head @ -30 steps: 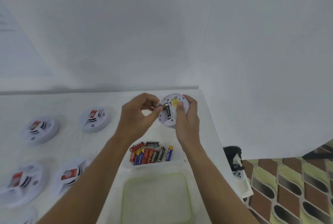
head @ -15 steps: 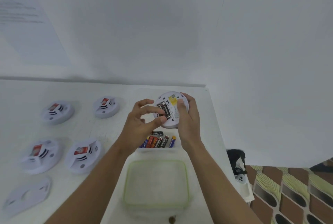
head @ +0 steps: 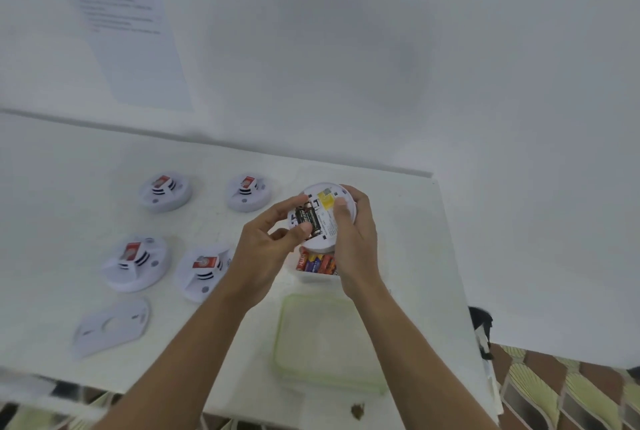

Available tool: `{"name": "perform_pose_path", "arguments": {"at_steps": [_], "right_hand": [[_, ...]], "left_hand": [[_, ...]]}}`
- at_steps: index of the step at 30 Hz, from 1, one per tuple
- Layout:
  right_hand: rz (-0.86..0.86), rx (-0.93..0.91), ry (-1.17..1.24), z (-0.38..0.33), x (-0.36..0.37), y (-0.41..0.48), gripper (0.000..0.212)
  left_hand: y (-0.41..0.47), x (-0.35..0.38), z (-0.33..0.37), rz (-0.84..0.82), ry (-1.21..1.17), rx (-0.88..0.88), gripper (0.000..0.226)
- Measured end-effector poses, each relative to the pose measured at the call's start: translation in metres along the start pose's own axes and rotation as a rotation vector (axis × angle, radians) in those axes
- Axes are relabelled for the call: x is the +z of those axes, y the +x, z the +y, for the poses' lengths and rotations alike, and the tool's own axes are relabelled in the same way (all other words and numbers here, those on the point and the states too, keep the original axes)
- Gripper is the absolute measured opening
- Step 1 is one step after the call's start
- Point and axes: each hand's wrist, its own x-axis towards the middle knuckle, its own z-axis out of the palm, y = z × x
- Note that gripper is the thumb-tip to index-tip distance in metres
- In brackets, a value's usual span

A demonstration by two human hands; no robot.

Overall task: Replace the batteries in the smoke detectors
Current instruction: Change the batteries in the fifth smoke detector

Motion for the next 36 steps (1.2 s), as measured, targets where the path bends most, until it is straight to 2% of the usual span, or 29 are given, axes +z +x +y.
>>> {"name": "perform_pose_path", "arguments": {"at_steps": [4,8,12,15,18,22,24,27,30,31,33,34,36], "right_hand": [[-0.081,0.033,-0.037,-0.002,0.026,-0.011,0.020],[-0.379,0.126,0.027,-0.012,0.047,-0.016,0.031],[-0.732,0.214,0.135,-0.004,0.066,-0.018,0.077],[-0.864,0.184,0.042,0.007,0.087,-0.027,0.105],[-0.839,0.131,-0.039,0.017,0.110,-0.036,0.113],[-0.775,0.054,-0.079,0.026,0.133,-0.048,0.100],[-0.726,0.037,-0.108,0.030,0.139,-0.053,0.098],[-0.663,0.042,-0.110,0.035,0.144,-0.060,0.093],[-0.615,0.033,-0.112,0.037,0.146,-0.064,0.091],[-0.602,0.030,-0.110,0.038,0.146,-0.065,0.092],[-0.577,0.031,-0.092,0.038,0.147,-0.067,0.092],[-0.565,0.036,-0.083,0.039,0.147,-0.068,0.091],[-0.546,0.046,-0.075,0.040,0.148,-0.070,0.090]], "left_hand": [[-0.008,-0.029,0.005,0.070,0.107,0.006,0.033],[-0.019,-0.070,0.017,0.104,0.204,0.001,0.033],[-0.032,-0.115,0.033,0.090,0.193,-0.016,0.033],[-0.042,-0.144,0.041,0.096,0.235,-0.021,0.033],[-0.050,-0.170,0.043,0.083,0.323,-0.046,0.034],[-0.058,-0.199,0.041,0.048,0.294,-0.088,0.033],[-0.062,-0.213,0.037,0.084,0.278,-0.120,0.031],[-0.067,-0.238,0.026,0.136,0.566,-0.119,0.024],[-0.074,-0.255,0.021,-0.012,0.995,-0.134,0.012],[-0.076,-0.259,0.019,-0.090,1.112,-0.154,0.018],[-0.080,-0.261,0.015,-0.239,1.299,-0.222,0.052],[-0.081,-0.262,0.013,-0.274,1.346,-0.251,0.067],[-0.082,-0.262,0.010,-0.281,1.357,-0.250,0.080]]}}
